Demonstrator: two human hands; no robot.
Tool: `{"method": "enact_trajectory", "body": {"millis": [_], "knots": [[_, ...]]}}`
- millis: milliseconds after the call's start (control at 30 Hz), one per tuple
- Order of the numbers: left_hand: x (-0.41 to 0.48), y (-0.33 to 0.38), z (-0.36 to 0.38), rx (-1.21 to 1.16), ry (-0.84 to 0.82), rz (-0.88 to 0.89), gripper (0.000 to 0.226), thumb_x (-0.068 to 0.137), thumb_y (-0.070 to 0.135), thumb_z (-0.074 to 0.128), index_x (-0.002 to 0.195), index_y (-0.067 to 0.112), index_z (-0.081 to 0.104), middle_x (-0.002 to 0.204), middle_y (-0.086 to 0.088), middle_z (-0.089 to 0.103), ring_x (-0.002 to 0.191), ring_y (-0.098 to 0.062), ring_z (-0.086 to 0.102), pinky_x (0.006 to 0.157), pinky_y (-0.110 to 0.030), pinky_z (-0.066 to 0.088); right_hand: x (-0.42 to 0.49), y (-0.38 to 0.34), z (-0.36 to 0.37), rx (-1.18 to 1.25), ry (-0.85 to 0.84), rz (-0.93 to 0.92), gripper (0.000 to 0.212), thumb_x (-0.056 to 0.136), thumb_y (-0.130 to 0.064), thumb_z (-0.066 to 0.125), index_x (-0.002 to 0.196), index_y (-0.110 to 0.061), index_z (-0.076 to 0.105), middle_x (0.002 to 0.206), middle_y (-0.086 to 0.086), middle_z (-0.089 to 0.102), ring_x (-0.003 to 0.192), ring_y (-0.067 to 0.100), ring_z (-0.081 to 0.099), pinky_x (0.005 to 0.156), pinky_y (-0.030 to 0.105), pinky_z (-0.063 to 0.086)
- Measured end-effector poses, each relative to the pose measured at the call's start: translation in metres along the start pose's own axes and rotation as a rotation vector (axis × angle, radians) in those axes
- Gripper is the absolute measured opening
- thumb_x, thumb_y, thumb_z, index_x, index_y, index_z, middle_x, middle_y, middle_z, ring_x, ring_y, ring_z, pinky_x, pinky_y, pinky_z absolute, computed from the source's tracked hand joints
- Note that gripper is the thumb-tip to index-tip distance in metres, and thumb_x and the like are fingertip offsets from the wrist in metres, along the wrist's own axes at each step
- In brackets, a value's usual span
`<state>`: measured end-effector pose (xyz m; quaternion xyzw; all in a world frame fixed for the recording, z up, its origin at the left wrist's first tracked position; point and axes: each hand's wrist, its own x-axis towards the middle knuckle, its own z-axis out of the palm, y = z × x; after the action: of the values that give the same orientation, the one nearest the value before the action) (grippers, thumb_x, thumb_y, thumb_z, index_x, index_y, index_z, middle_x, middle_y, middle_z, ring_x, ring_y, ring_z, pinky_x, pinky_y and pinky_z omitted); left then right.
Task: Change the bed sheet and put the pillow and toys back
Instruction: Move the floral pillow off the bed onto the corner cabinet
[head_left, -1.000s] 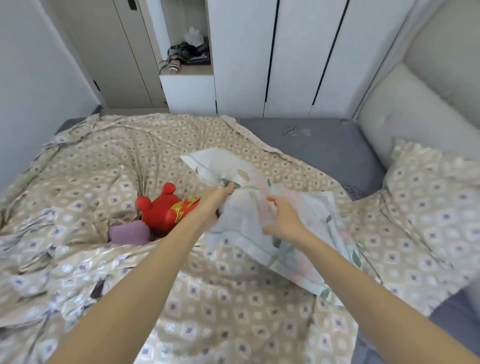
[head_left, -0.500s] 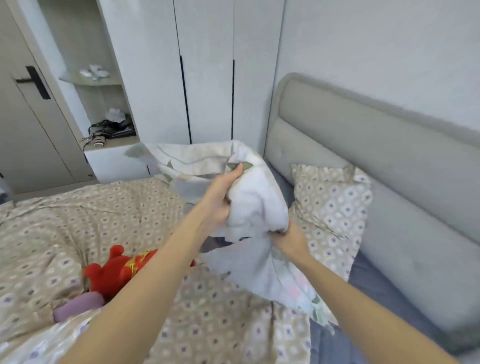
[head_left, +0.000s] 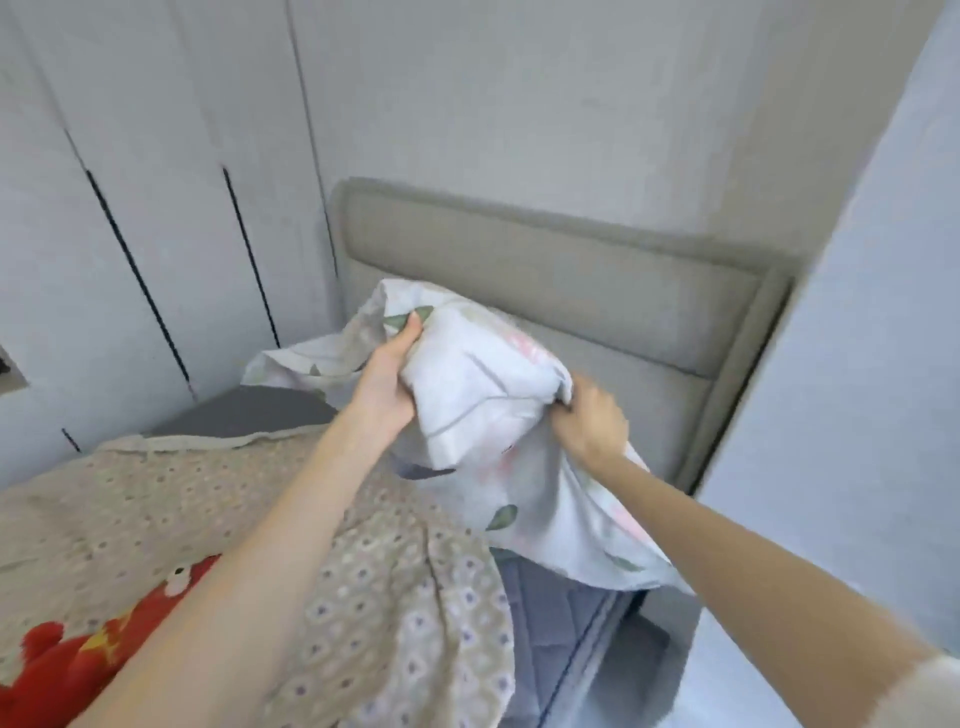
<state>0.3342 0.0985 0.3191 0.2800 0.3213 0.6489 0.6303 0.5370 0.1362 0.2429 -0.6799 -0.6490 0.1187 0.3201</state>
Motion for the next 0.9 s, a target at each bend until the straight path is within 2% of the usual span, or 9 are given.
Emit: {"method": "enact_trajectory", "body": {"millis": [100, 267, 467, 567, 633, 800, 900], "knots": [[0.002, -0.031, 0.030, 0.041, -0.042, -0.085, 0.023, 0.097, 0.026, 0.051, 0.101, 0.009, 0.066, 0.097, -0.006, 0.072, 0.096, -0.019, 0.067, 0.092, -0.037, 0.050, -0.011, 0.037, -0.037, -0.036, 0.057, 0.086, 0.027, 0.081, -0.012, 0.049, 0.107, -0.017, 0.055, 0.103, 0.013, 0.065, 0.096, 0.038, 0.059, 0.068, 0.033, 0.036], [0.012, -0.095, 0.087, 0.064, -0.147, -0.208, 0.022, 0.098, 0.024, 0.049, 0.095, 0.010, 0.066, 0.085, -0.002, 0.075, 0.082, -0.014, 0.071, 0.075, -0.030, 0.057, -0.028, 0.112, -0.098, -0.124, 0.126, 0.153, 0.023, 0.076, -0.003, 0.046, 0.096, -0.011, 0.052, 0.099, 0.012, 0.064, 0.095, 0.036, 0.057, 0.075, 0.036, 0.045], [0.020, -0.189, 0.157, 0.126, -0.240, -0.404, 0.024, 0.097, 0.024, 0.052, 0.110, 0.008, 0.063, 0.104, -0.007, 0.069, 0.096, -0.018, 0.065, 0.088, -0.033, 0.051, -0.054, 0.211, -0.154, -0.182, 0.205, 0.351, 0.023, 0.076, -0.002, 0.046, 0.096, -0.011, 0.054, 0.099, 0.013, 0.064, 0.096, 0.036, 0.057, 0.077, 0.037, 0.043], [0.022, -0.235, 0.192, 0.170, -0.289, -0.478, 0.019, 0.096, 0.025, 0.055, 0.100, 0.010, 0.067, 0.091, -0.004, 0.074, 0.090, -0.015, 0.068, 0.080, -0.031, 0.054, -0.064, 0.260, -0.179, -0.203, 0.232, 0.442, 0.023, 0.076, -0.003, 0.045, 0.096, -0.012, 0.054, 0.099, 0.014, 0.063, 0.094, 0.037, 0.058, 0.073, 0.036, 0.041], [0.025, -0.267, 0.216, 0.210, -0.309, -0.520, 0.018, 0.095, 0.024, 0.055, 0.098, 0.011, 0.067, 0.092, -0.003, 0.074, 0.089, -0.015, 0.067, 0.076, -0.030, 0.054, -0.067, 0.294, -0.194, -0.202, 0.246, 0.483, 0.022, 0.077, -0.003, 0.045, 0.096, -0.011, 0.054, 0.098, 0.015, 0.063, 0.093, 0.037, 0.058, 0.073, 0.036, 0.043], [0.051, -0.333, 0.258, 0.376, -0.310, -0.525, 0.023, 0.096, 0.025, 0.054, 0.114, 0.012, 0.060, 0.108, -0.004, 0.065, 0.088, -0.013, 0.063, 0.075, -0.027, 0.052, -0.053, 0.363, -0.220, -0.267, 0.259, 0.492, 0.022, 0.078, 0.000, 0.045, 0.096, -0.010, 0.052, 0.100, 0.013, 0.060, 0.098, 0.034, 0.054, 0.075, 0.037, 0.041], [0.079, -0.370, 0.275, 0.686, -0.198, -0.401, 0.017, 0.095, 0.030, 0.056, 0.099, 0.015, 0.061, 0.090, -0.002, 0.063, 0.078, -0.015, 0.060, 0.064, -0.025, 0.047, -0.035, 0.405, -0.221, -0.347, 0.246, 0.421, 0.022, 0.077, -0.001, 0.049, 0.096, -0.010, 0.053, 0.103, 0.010, 0.061, 0.101, 0.032, 0.051, 0.078, 0.037, 0.037]]}}
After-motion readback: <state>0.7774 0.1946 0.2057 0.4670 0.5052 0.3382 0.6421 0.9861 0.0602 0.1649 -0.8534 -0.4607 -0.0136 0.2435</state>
